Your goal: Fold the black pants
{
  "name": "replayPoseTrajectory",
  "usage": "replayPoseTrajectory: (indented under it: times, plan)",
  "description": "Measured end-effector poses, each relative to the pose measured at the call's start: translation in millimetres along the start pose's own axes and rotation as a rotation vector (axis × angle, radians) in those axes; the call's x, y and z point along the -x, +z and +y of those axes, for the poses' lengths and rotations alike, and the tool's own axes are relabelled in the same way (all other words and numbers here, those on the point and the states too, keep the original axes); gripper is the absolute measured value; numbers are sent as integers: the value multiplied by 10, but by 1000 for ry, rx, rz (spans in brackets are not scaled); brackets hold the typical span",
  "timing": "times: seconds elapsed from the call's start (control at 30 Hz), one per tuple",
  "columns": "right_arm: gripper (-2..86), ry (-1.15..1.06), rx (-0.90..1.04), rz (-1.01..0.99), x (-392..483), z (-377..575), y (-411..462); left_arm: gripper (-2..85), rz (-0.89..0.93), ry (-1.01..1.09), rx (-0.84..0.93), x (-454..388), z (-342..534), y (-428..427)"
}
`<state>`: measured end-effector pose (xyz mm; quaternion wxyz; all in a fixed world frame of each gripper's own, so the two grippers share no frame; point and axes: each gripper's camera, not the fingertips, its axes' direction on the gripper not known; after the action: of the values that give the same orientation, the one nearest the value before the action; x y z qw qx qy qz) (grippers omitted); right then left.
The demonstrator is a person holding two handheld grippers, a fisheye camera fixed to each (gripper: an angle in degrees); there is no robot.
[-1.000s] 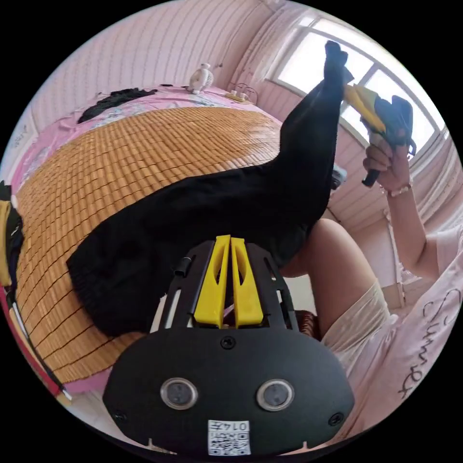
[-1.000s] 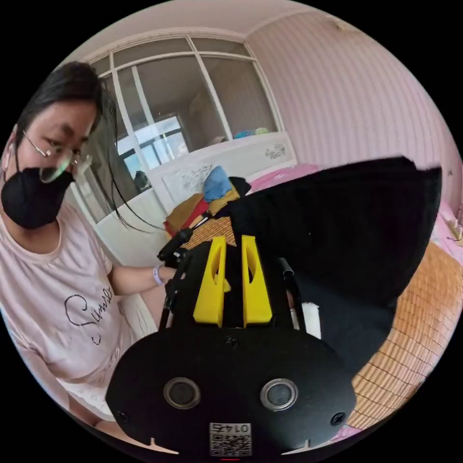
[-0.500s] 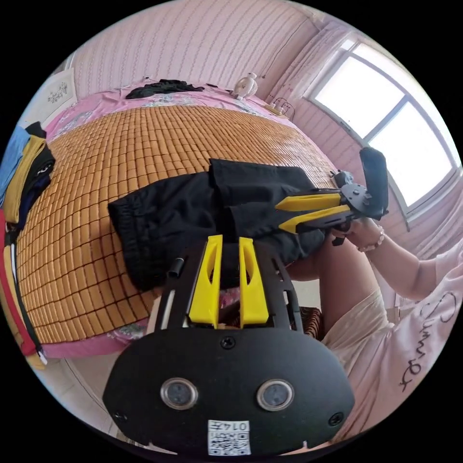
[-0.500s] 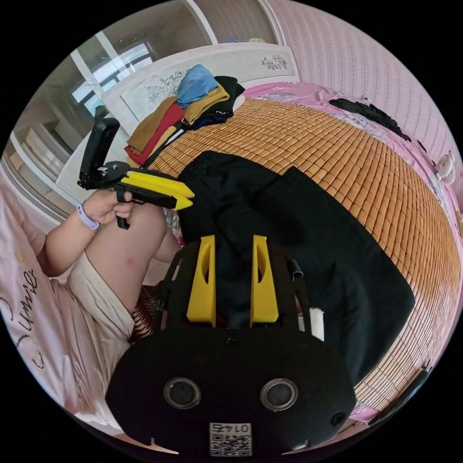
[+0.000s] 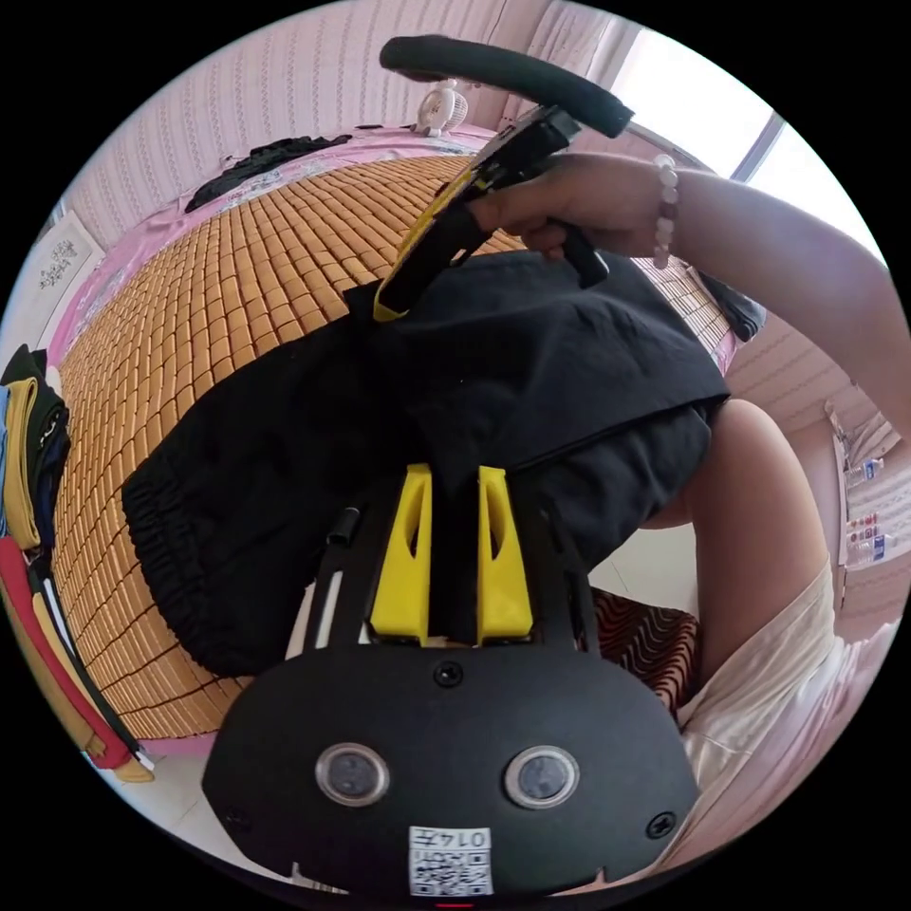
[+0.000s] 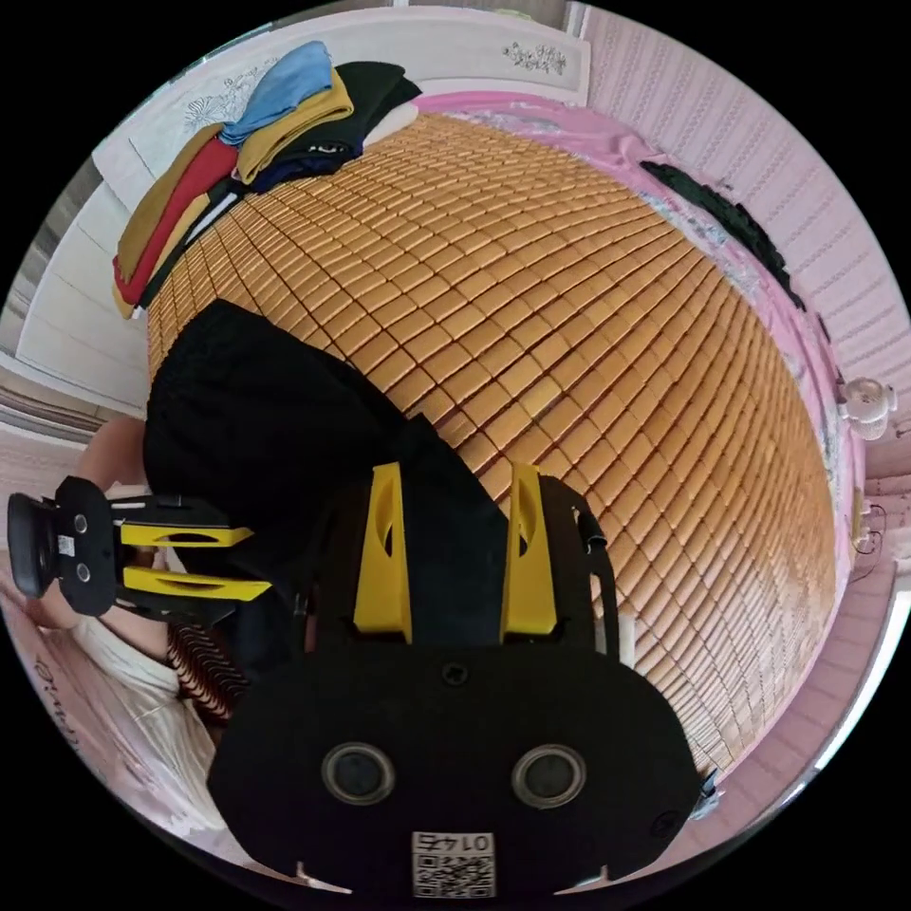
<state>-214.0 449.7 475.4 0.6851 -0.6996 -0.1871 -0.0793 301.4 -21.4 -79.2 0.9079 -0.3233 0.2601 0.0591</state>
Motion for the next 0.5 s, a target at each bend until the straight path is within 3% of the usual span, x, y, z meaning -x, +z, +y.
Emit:
replayPoseTrajectory:
  times: [0.1, 0.5]
  plan:
    - [67, -18, -8, -108, -284, -171, 4, 44, 50, -4, -12, -23, -19, -8]
    - [22, -134, -15, 71, -1104, -744, -67, -2, 7, 27, -50, -509, -197, -195]
